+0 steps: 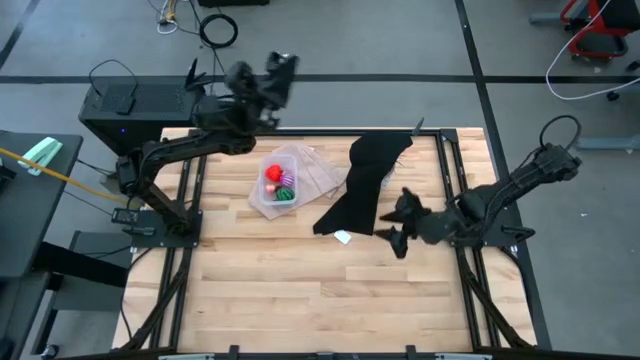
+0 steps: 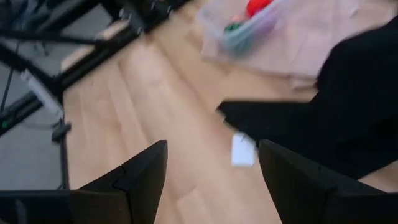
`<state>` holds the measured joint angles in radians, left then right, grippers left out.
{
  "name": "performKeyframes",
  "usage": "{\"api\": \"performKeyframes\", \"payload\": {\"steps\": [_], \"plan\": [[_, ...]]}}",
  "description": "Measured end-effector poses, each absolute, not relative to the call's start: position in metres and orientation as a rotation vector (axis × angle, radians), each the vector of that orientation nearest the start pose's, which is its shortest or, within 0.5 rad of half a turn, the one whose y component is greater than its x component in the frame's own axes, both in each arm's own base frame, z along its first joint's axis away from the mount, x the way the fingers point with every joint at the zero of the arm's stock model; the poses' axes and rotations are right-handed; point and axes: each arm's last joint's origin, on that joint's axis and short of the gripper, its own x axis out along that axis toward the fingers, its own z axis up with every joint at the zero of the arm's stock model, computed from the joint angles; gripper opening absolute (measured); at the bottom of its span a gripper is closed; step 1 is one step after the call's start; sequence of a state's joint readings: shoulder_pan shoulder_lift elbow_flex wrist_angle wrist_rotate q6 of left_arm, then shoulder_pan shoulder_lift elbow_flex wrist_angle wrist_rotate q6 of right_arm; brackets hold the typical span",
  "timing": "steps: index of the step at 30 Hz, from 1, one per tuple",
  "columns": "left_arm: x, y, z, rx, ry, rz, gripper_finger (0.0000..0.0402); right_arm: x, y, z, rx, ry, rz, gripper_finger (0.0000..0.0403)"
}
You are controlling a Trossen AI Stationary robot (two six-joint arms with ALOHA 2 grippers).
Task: Pick and placing Produce into tupperware
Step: Return to Home Position
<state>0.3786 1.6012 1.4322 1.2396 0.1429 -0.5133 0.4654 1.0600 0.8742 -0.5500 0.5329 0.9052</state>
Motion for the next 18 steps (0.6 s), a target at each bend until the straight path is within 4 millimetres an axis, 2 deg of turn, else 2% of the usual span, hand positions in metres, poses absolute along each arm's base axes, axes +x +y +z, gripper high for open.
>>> {"api": "performKeyframes", "payload": {"steps": [8,14,18], "plan": [[0.268,0.113,0.484,-0.094,-1.382,-0.126,0.0045,0.186,0.049,0.305,0.52,0.442,-0.416,0.0258],[0.225,0.11,0.51,-0.025,-1.509,-0.034,0.0022,0.179,0.032,0.313,0.534,0.39,-0.465,0.0258],[0.212,0.106,0.517,0.009,-1.53,-0.041,0.0012,0.18,0.026,0.314,0.544,0.383,-0.487,0.0258]]}}
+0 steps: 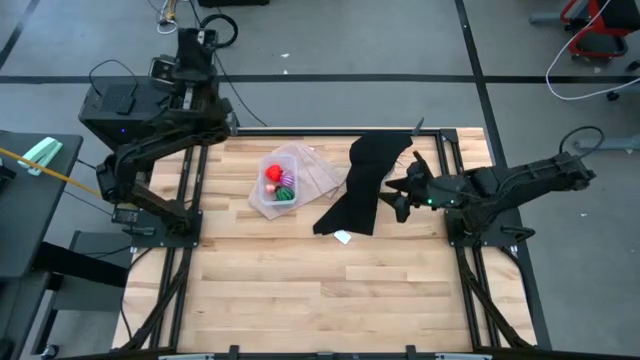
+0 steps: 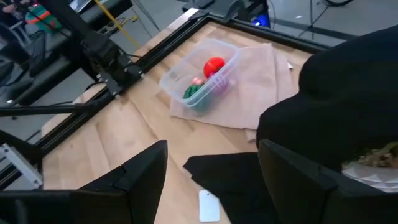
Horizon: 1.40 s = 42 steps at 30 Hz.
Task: Pick and placing Produce into tupperware
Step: Return to Home Position
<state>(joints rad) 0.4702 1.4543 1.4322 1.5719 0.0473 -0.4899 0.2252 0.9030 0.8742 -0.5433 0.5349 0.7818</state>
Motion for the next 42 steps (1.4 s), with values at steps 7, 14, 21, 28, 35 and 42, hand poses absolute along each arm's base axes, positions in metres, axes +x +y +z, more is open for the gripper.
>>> {"api": "performKeyframes", "payload": {"steps": [7,14,21,28,35,42], "plan": [[0.196,0.094,0.526,0.188,-1.48,-0.157,0.0007,0.184,0.023,0.318,0.584,0.373,-0.399,0.0257],[0.204,0.11,0.52,0.097,-1.485,-0.109,0.0004,0.177,0.015,0.324,0.609,0.313,-0.439,0.0246],[0.261,0.129,0.484,-0.12,-1.399,-0.085,0.0004,0.16,0.007,0.336,0.66,0.225,-0.45,0.0235],[0.296,0.13,0.459,-0.29,-1.375,-0.031,0.0003,0.128,0.001,0.353,0.724,0.066,-0.475,0.022],[0.286,0.116,0.494,-0.186,-1.471,-0.092,0.0002,0.106,-0.004,0.36,0.757,-0.042,-0.519,0.0206],[0.282,0.106,0.51,-0.093,-1.498,-0.141,0.0001,0.104,-0.005,0.361,0.755,-0.056,-0.538,0.0204]]}}
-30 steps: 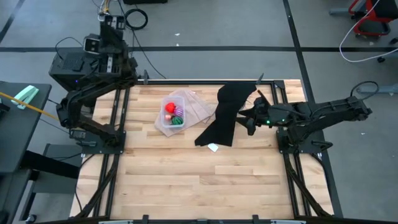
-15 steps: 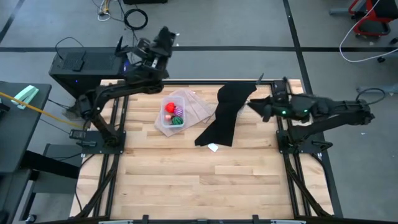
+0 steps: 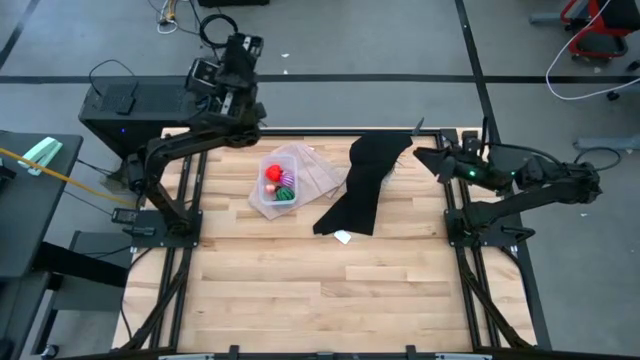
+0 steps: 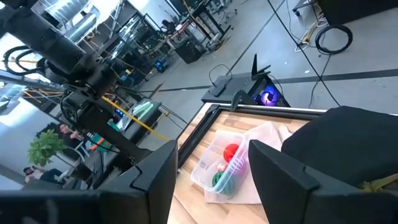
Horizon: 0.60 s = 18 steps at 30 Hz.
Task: Pick and placing Produce into tupperware
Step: Return to Home Position
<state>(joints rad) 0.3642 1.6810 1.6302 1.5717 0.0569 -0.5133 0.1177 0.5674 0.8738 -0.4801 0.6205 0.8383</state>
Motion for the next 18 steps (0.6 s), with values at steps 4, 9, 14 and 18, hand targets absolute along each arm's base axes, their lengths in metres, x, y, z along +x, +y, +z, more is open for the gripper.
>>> {"api": "performKeyframes", "payload": {"steps": [4,9,14,18], "plan": [[0.307,0.111,0.491,-0.099,-1.384,-0.254,0.0001,0.105,-0.005,0.36,0.754,-0.053,-0.538,0.0204],[0.327,0.121,0.454,-0.18,-1.231,-0.306,0.0001,0.104,-0.004,0.361,0.74,-0.047,-0.526,0.0203],[0.313,0.124,0.423,-0.235,-1.198,-0.073,0.0001,0.104,-0.004,0.36,0.73,-0.03,-0.512,0.0203],[0.277,0.114,0.421,-0.167,-1.198,-0.005,0.0,0.104,-0.004,0.358,0.719,-0.006,-0.521,0.0203]]}}
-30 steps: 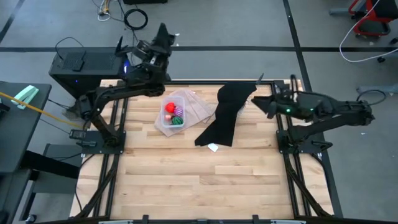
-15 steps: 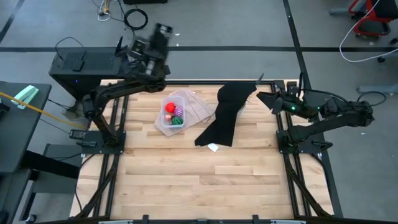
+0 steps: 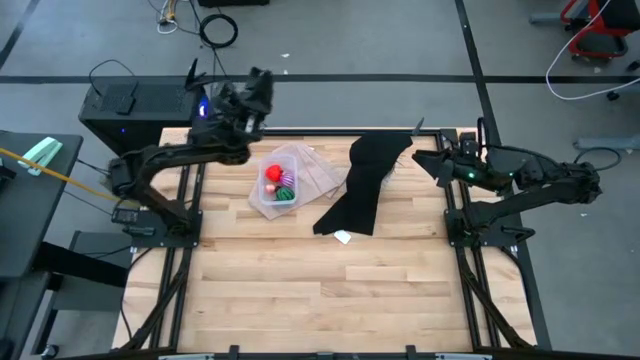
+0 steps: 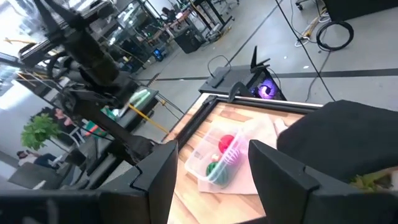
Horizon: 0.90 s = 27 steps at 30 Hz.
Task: Pick and placing Produce into tupperware
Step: Return to Home Position
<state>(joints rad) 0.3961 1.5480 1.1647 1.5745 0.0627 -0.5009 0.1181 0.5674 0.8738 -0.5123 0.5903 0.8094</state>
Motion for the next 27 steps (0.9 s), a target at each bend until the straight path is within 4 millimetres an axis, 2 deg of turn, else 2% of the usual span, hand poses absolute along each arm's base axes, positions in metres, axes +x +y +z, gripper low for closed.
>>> {"api": "performKeyframes", "payload": {"steps": [6,13,19,27], "plan": [[0.22,0.09,0.406,-0.064,-1.166,0.043,0.0,0.103,-0.004,0.355,0.713,0.021,-0.532,0.0203],[0.164,0.069,0.364,-0.048,-1.148,0.266,0.0,0.103,-0.004,0.355,0.717,0.021,-0.53,0.0203],[0.128,0.057,0.342,-0.004,-1.163,0.382,0.0,0.103,-0.004,0.355,0.72,0.019,-0.533,0.0203],[0.094,0.044,0.306,0.035,-1.155,0.454,0.0,0.103,-0.004,0.355,0.757,0.004,-0.545,0.0203]]}}
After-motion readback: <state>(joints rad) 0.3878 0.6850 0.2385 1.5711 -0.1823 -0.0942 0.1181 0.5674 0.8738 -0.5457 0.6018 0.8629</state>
